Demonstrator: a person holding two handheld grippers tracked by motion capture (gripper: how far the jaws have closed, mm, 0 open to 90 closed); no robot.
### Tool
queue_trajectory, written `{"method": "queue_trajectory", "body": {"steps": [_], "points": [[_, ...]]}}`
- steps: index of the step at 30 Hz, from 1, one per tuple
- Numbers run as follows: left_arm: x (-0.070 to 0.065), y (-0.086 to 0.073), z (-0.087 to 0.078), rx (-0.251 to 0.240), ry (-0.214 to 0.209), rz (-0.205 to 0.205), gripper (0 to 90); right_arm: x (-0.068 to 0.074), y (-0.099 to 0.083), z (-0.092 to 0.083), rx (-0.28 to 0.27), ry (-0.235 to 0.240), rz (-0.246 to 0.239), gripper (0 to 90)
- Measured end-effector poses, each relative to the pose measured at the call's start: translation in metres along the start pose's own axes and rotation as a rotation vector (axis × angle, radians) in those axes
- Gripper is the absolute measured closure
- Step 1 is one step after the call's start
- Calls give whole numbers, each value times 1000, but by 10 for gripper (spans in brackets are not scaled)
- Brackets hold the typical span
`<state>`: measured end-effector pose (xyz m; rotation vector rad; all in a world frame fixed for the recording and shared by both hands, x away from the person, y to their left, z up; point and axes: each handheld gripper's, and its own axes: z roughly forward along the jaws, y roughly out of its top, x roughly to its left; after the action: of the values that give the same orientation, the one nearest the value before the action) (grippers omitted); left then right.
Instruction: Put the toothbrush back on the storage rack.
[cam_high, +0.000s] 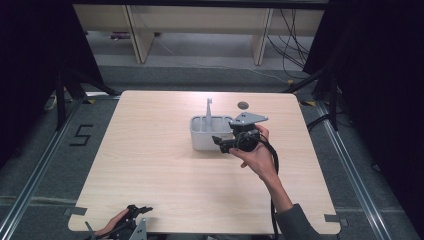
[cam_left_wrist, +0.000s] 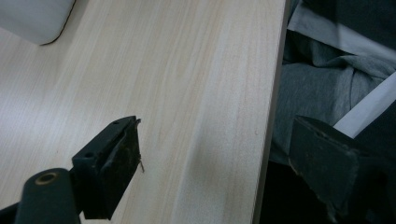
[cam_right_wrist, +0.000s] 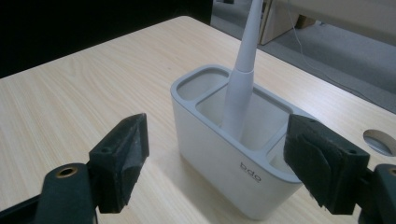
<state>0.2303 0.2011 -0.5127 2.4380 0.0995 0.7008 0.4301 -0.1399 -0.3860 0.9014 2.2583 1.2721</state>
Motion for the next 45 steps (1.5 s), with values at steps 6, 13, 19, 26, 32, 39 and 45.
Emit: {"method": "queue_trajectory", "body": {"steps": [6,13,19,26,32,39,45], "points": [[1,0,-1,11,-4,14,160,2,-7,-2,22,3,1,222],[1,0,-1,14,-5,15,160,6,-11,-6,25,2,-3,212],[1,1,-1,15,0,16,160,9,-16,-8,36,20,-20,207],[1,1,-2,9,-3,17,160,12,-25,-11,60,18,-12,203],[1,1,-2,8,-2,15,160,13,-31,-13,70,25,-13,202],[1,1,-2,8,1,17,160,16,-36,-15,79,24,-21,198],[1,0,-2,5,0,14,160,22,-40,-15,83,41,-22,173]]}}
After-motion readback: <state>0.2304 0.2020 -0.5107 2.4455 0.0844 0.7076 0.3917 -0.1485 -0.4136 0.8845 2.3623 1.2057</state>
